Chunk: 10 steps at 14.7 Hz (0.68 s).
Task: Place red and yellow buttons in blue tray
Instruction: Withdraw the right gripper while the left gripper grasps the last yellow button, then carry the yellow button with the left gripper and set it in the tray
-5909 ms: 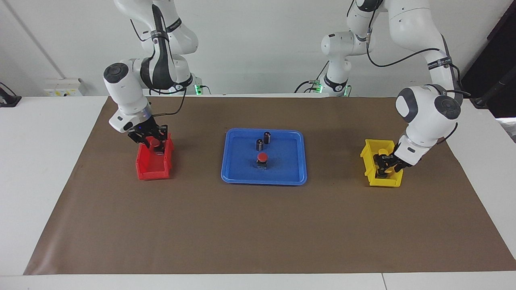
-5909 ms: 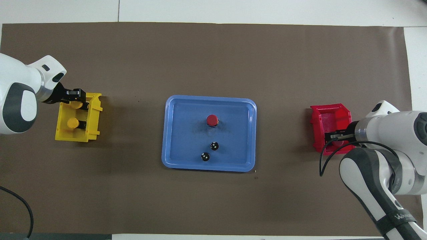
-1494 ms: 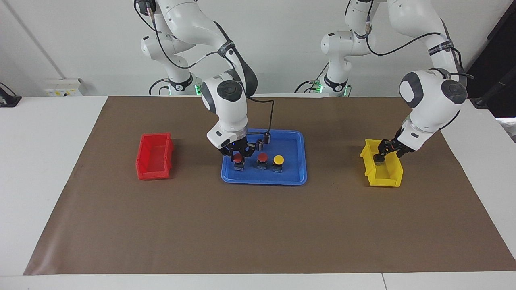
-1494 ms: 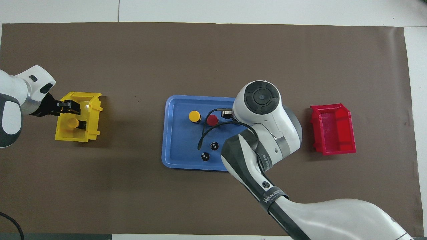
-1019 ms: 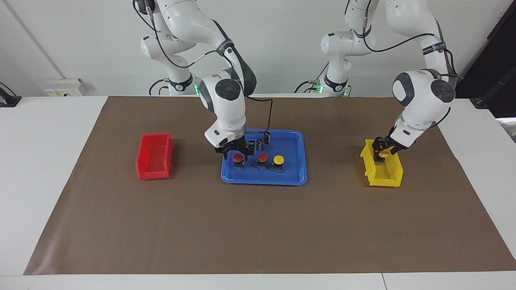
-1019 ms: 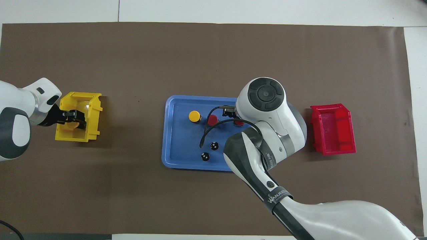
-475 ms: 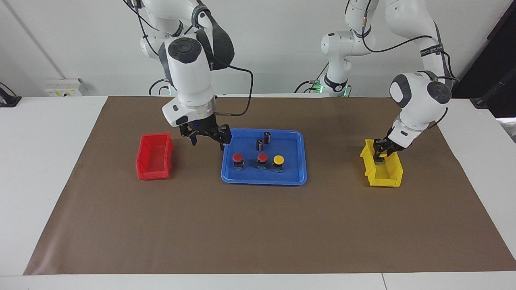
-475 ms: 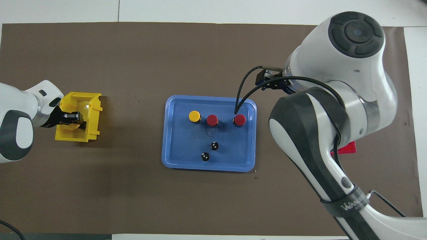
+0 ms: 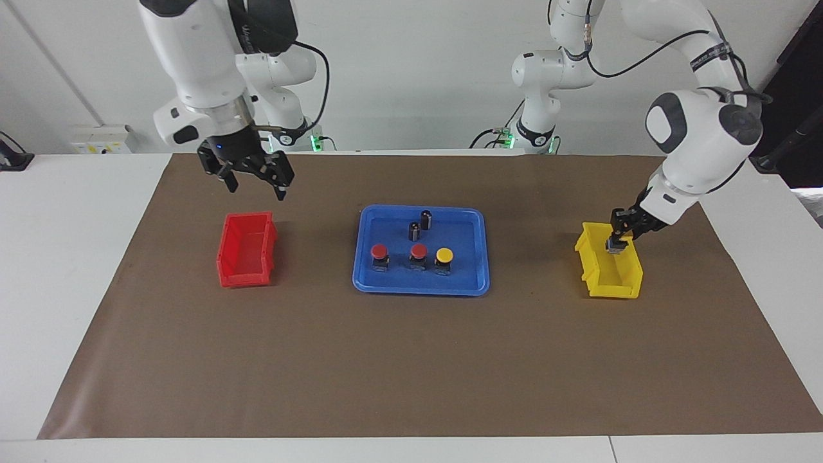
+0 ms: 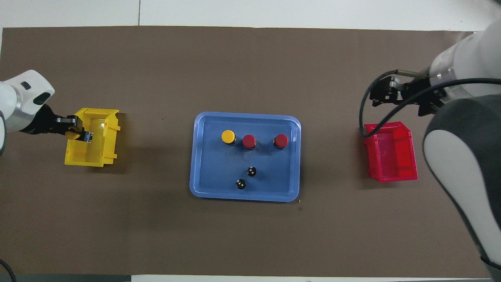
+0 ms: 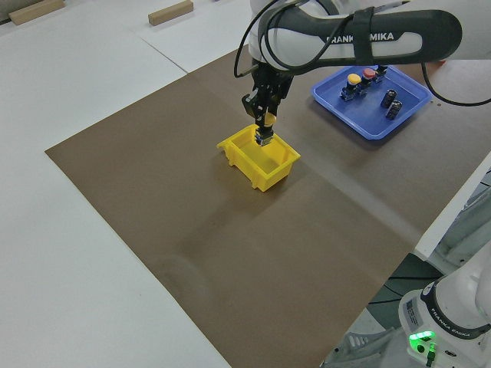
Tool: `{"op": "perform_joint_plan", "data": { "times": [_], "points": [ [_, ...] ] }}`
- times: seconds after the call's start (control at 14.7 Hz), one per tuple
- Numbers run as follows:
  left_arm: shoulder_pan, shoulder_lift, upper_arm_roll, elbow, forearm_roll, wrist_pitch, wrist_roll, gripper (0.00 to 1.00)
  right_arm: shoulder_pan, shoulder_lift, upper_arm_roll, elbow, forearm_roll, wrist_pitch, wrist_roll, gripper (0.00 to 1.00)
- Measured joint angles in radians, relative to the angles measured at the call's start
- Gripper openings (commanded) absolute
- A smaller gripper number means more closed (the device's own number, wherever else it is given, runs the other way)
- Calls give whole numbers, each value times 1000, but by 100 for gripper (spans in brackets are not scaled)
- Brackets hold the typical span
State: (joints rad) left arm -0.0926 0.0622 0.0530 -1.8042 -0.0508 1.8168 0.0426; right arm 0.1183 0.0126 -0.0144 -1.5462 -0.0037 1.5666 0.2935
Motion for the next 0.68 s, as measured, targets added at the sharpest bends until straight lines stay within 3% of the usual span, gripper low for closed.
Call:
{"op": "perform_joint_plan", "data": {
  "times": [0.2,0.48,0.68],
  "points": [
    [-153,27,-10,48,-39,60,-175,1,-79,-36,-11,4,1,-68,-159,100],
    [-395,92,-20,-42,-67,265,-401,1,-73,-38,-93,4,1,-99,-261,100],
    [-465,122,-20,-91,-74,345,-428,1,-72,-40,-134,4,1,-120,-301,100]
  ]
}}
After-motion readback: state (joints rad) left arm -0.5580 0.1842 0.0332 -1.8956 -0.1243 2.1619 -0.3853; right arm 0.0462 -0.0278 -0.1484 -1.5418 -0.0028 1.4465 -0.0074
